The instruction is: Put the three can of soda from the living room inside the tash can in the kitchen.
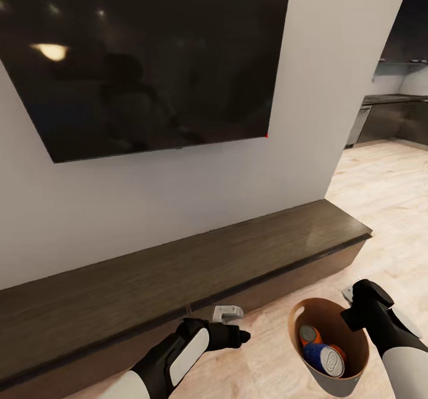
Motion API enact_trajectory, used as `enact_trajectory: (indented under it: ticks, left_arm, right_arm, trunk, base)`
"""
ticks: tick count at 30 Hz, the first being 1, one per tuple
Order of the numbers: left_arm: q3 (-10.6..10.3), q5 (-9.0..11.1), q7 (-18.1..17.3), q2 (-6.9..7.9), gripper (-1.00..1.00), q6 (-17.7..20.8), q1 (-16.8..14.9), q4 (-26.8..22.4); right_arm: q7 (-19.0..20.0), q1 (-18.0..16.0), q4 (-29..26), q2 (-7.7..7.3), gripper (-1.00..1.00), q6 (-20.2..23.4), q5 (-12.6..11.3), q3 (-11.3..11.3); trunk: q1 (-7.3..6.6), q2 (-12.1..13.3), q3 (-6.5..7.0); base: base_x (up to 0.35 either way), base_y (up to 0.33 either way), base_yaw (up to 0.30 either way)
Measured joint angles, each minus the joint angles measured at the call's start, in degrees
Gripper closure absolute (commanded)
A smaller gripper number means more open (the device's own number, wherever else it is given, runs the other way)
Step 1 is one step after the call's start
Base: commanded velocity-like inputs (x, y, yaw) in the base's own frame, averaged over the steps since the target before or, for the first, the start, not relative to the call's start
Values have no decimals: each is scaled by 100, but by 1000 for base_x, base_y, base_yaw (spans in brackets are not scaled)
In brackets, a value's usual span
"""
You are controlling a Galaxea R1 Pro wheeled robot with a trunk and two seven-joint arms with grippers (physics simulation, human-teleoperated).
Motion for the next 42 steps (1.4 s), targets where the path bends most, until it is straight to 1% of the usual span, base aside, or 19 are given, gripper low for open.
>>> enact_trajectory:
  ticks: [7,14,18,23,26,27,28,30,31,33,35,37,40,42]
  left_arm:
    - [0,8,0,0,-100,0,0,0]
    - [-1,9,0,0,-100,0,0,-8]
    - [-3,4,0,0,-100,0,0,-4]
    - [-7,0,0,0,-100,0,0,3]
    - [-8,5,7,0,-100,-4,0,11]
    - [-8,0,11,0,-100,-6,0,13]
    - [-9,-32,15,0,-100,-7,0,16]
    - [-7,-95,35,0,-100,-8,2,23]
    - [-3,-190,150,0,-100,-8,1,63]
    - [-2,-241,309,0,-100,-18,1,119]
    - [-1,-262,408,0,-100,-45,1,157]
    - [0,-285,635,0,-100,-116,1,260]
    - [0,-291,829,0,-100,-163,0,419]
    - [0,-294,886,0,-100,-239,0,555]
  right_arm:
    - [-1,0,0,2,100,-3,26,2]
    - [2,0,0,0,100,7,-23,4]
    - [-2,0,0,-8,100,-10,3,1]
    - [2,0,0,-9,100,-6,-40,-6]
    - [0,0,0,-15,100,-35,-25,-14]
    - [-5,0,0,-15,100,-143,-15,-43]
    - [-12,-1,1,-5,100,-344,5,-132]
    - [-8,-1,6,11,100,-533,-27,-279]
    - [-8,2,33,26,100,-758,-27,-521]
    - [-11,-2,13,30,100,-914,-37,-711]
    - [-15,0,20,31,100,-969,-1,-785]
    - [-17,-1,23,40,100,-1036,1,-866]
    - [-12,0,26,52,100,-1044,-85,-899]
    - [-17,0,25,52,100,-1057,-204,-908]
  trunk:
    - [0,0,0]
    - [0,0,0]
    - [0,0,0]
    - [0,0,4]
    - [0,0,5]
    - [0,0,5]
    - [0,0,5]
    - [0,0,5]
    - [0,0,5]
    - [0,0,6]
    - [0,0,5]
    - [0,0,5]
    - [0,0,5]
    - [0,0,5]
  base:
    - [0,0,-249]
    - [0,0,-249]
    - [0,0,-249]
    - [0,0,-251]
    - [0,0,-252]
    - [0,0,-252]
    - [0,0,-249]
    - [0,0,-218]
    - [0,0,-163]
    - [0,0,-94]
    - [0,0,-55]
    - [0,0,-25]
    - [0,0,-13]
    - [0,0,-6]
